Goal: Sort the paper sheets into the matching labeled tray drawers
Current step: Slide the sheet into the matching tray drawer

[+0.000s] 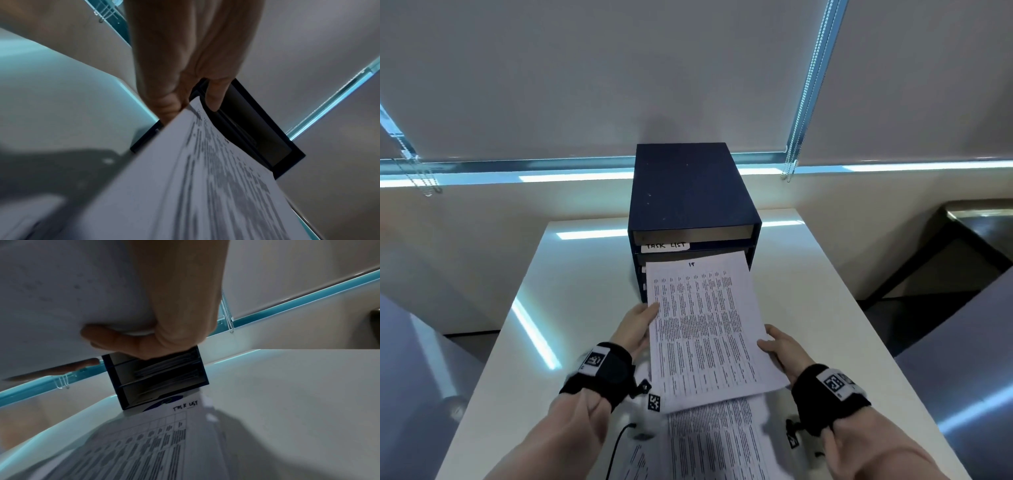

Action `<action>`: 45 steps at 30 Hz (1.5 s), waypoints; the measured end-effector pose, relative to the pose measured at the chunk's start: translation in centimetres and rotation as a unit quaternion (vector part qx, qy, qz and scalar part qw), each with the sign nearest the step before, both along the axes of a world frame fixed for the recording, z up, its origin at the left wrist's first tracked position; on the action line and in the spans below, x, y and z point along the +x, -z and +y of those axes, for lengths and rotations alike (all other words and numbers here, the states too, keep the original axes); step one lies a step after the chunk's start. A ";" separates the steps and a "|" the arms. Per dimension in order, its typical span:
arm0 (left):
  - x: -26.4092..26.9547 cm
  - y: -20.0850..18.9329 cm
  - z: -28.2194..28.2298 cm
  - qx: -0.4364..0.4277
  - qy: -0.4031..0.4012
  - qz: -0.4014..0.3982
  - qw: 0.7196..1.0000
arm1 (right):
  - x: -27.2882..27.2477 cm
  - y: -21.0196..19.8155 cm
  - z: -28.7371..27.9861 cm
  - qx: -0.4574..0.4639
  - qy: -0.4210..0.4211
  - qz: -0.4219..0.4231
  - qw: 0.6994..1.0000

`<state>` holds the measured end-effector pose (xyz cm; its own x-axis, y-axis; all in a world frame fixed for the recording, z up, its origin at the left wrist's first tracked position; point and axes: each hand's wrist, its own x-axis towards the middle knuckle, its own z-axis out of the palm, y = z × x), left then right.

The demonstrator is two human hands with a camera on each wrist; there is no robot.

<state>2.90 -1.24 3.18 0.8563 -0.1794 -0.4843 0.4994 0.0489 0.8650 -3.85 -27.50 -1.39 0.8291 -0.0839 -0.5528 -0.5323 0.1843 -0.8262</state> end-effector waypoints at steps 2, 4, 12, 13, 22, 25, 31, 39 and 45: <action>-0.4 1.5 0.7 -0.010 0.006 0.024 1.000 | 2.1 -0.7 0.0 -0.022 -0.003 0.001 1.000; -0.9 2.2 1.0 -0.041 0.020 0.047 0.998 | 4.6 -1.6 0.2 -0.047 -0.001 -0.007 0.999; 3.1 3.1 -0.8 -0.029 -0.045 -0.017 0.998 | 9.9 -3.3 0.6 -0.024 -0.043 -0.007 0.999; 4.1 3.3 -1.2 -0.031 -0.052 -0.021 0.998 | 10.0 -2.7 0.3 -0.012 -0.029 0.004 1.000; 11.8 2.1 -2.6 -0.190 -0.119 -0.028 0.974 | 17.9 -2.1 2.9 0.267 0.133 -0.060 0.953; 10.9 2.1 -2.1 -0.075 -0.065 -0.057 0.993 | 17.4 -2.4 3.7 0.238 0.099 -0.051 0.965; 4.9 8.9 0.4 0.280 0.113 -0.157 0.940 | 9.6 1.7 2.3 -0.026 -0.027 0.050 0.998; 0.0 13.6 1.1 0.471 0.244 -0.180 0.828 | -1.3 8.6 0.8 -0.101 0.080 0.127 0.983; -1.4 11.9 0.9 0.502 0.201 -0.245 0.804 | -2.5 8.5 1.1 -0.065 0.072 0.110 0.989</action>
<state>1.49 -0.38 -8.67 0.9593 -0.2184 -0.1789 -0.1131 -0.8780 0.4652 -6.37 -26.44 -9.91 0.6644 -0.2746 -0.6951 -0.6776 0.1711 -0.7153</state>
